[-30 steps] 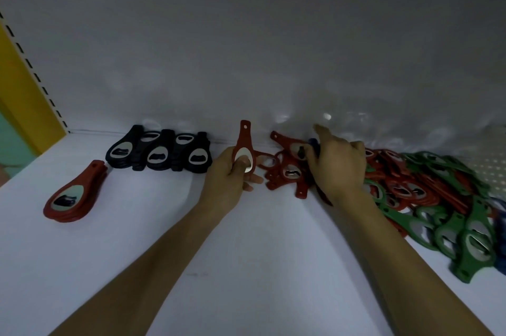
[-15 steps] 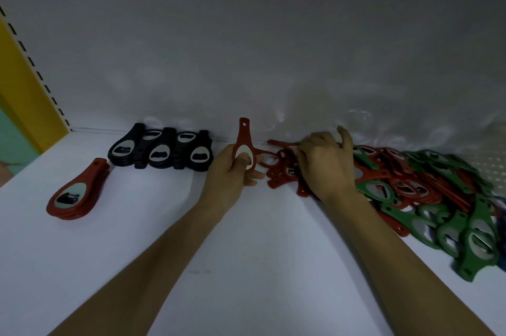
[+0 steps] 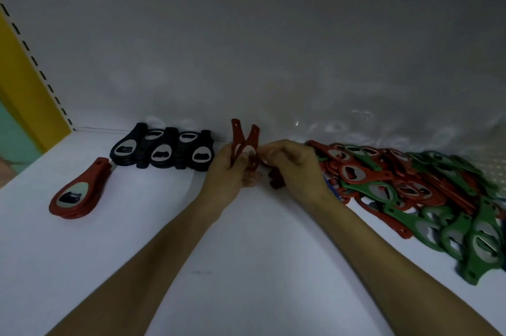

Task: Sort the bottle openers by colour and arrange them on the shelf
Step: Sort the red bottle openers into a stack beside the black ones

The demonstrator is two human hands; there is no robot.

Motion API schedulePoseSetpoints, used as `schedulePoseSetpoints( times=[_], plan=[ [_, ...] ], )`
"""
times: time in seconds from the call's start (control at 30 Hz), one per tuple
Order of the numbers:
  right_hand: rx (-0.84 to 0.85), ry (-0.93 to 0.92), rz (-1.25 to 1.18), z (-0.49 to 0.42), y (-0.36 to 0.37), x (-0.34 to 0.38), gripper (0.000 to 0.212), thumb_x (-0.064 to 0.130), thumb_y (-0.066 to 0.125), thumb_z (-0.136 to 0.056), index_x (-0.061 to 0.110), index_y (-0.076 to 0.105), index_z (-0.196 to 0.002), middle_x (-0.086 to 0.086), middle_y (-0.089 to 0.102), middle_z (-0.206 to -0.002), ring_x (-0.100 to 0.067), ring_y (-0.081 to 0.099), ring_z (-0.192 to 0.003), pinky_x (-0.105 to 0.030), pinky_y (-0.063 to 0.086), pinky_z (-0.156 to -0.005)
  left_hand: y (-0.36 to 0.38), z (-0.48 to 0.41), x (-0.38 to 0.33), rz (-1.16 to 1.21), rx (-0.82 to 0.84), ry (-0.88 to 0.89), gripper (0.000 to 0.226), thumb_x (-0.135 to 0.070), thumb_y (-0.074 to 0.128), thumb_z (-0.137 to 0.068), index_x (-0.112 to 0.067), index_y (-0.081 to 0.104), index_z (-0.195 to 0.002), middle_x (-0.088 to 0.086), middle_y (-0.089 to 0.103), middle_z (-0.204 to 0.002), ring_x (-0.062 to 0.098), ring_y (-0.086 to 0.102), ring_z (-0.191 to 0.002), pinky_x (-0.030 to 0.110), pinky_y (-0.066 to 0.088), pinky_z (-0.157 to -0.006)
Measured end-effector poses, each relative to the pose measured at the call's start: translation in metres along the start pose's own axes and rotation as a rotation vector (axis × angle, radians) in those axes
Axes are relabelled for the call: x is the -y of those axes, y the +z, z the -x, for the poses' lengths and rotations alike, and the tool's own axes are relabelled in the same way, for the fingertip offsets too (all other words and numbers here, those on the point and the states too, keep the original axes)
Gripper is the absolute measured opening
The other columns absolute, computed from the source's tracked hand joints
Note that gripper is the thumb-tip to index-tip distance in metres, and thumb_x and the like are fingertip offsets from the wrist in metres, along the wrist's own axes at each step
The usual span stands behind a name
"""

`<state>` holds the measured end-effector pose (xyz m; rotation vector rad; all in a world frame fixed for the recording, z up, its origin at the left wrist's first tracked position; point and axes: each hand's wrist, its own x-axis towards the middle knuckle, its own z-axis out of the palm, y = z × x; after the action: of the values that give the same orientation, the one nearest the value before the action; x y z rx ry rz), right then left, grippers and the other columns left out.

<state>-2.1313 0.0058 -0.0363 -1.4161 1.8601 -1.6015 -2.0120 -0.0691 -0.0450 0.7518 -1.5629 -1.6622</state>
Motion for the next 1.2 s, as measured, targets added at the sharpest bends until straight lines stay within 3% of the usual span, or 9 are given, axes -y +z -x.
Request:
schedulePoseSetpoints(
  times=[0.07,0.17,0.33,0.43,0.57,0.73,0.9,1.07,1.2],
  plan=[
    [-0.085,-0.034,0.266,-0.001,-0.006,-0.005,0.020,0.007,0.054,-0.092,0.009,0.069,-0.105,0.001,0.070,-0.100,-0.007,0.065,-0.087,-0.025,0.054,-0.081,0.002,0.000,0.000,0.010,-0.028,-0.036,0.013,-0.010,0.044,-0.099,-0.011,0.052,-0.109,0.004,0.064,-0.086,0.005,0.065,-0.056,0.018,0.052,-0.050],
    [0.101,-0.146,0.783,-0.001,-0.012,-0.012,0.023,0.030,0.057,-0.090,0.021,0.067,-0.108,0.001,0.070,-0.104,-0.018,0.062,-0.100,-0.038,0.042,-0.100,0.003,0.002,0.001,0.008,-0.040,-0.028,0.013,-0.007,0.042,-0.099,-0.010,0.050,-0.109,0.005,0.064,-0.088,0.006,0.066,-0.055,0.018,0.052,-0.050],
    [0.215,-0.222,1.122,-0.005,-0.002,-0.003,0.024,0.032,0.041,-0.097,0.024,0.064,-0.100,0.003,0.069,-0.085,-0.019,0.062,-0.083,-0.031,0.032,-0.099,0.002,0.002,-0.002,0.089,-0.062,-0.041,0.018,-0.005,0.041,-0.099,-0.008,0.050,-0.114,0.003,0.064,-0.089,0.004,0.066,-0.056,0.017,0.053,-0.053],
    [0.038,-0.195,1.019,-0.004,-0.004,0.001,0.022,0.020,0.041,-0.098,0.013,0.061,-0.094,-0.004,0.066,-0.074,-0.023,0.060,-0.067,-0.034,0.049,-0.080,-0.001,0.002,-0.001,0.129,-0.079,-0.067,0.022,-0.007,0.041,-0.099,-0.006,0.051,-0.118,0.006,0.063,-0.094,0.006,0.067,-0.060,0.018,0.054,-0.057],
    [-0.245,-0.287,0.707,0.004,-0.008,0.003,0.019,0.019,0.054,-0.096,0.007,0.070,-0.094,-0.005,0.067,-0.064,-0.020,0.062,-0.052,-0.030,0.052,-0.054,0.000,0.001,0.000,0.083,-0.039,-0.082,0.020,-0.007,0.040,-0.100,-0.008,0.052,-0.116,0.010,0.064,-0.099,0.008,0.069,-0.067,0.020,0.056,-0.061],
    [0.020,-0.389,0.507,0.021,0.014,0.008,0.019,0.020,0.056,-0.091,0.014,0.072,-0.099,-0.002,0.074,-0.089,-0.018,0.068,-0.075,-0.033,0.056,-0.069,0.001,0.005,-0.005,0.175,0.039,-0.065,0.035,-0.007,0.034,-0.101,-0.019,0.045,-0.133,0.006,0.056,-0.133,0.009,0.061,-0.109,0.031,0.050,-0.095],
    [0.151,-0.424,0.458,0.016,0.008,0.005,0.023,0.012,0.056,-0.087,0.009,0.073,-0.102,-0.005,0.072,-0.106,-0.022,0.066,-0.099,-0.040,0.052,-0.088,-0.002,0.004,-0.006,0.098,0.020,-0.090,0.024,-0.020,0.044,-0.099,-0.024,0.050,-0.122,0.004,0.059,-0.126,0.014,0.060,-0.110,0.039,0.048,-0.097],
    [-0.049,-0.311,0.560,0.004,-0.023,0.011,0.020,0.026,0.062,-0.084,0.017,0.074,-0.099,0.001,0.073,-0.096,-0.017,0.065,-0.082,-0.041,0.054,-0.075,0.000,0.004,-0.005,0.078,-0.032,-0.065,0.031,-0.006,0.040,-0.099,-0.003,0.044,-0.130,0.012,0.065,-0.100,0.012,0.066,-0.068,0.026,0.058,-0.064],
    [0.328,-0.122,0.990,-0.008,-0.054,0.009,0.043,0.064,0.061,-0.072,0.030,0.070,-0.096,0.011,0.064,-0.091,-0.013,0.057,-0.085,-0.033,0.047,-0.078,0.002,0.008,-0.009,0.215,0.009,-0.111,0.025,-0.006,0.041,-0.099,-0.007,0.047,-0.123,0.010,0.067,-0.095,0.013,0.066,-0.063,0.024,0.058,-0.063]
  ],
)
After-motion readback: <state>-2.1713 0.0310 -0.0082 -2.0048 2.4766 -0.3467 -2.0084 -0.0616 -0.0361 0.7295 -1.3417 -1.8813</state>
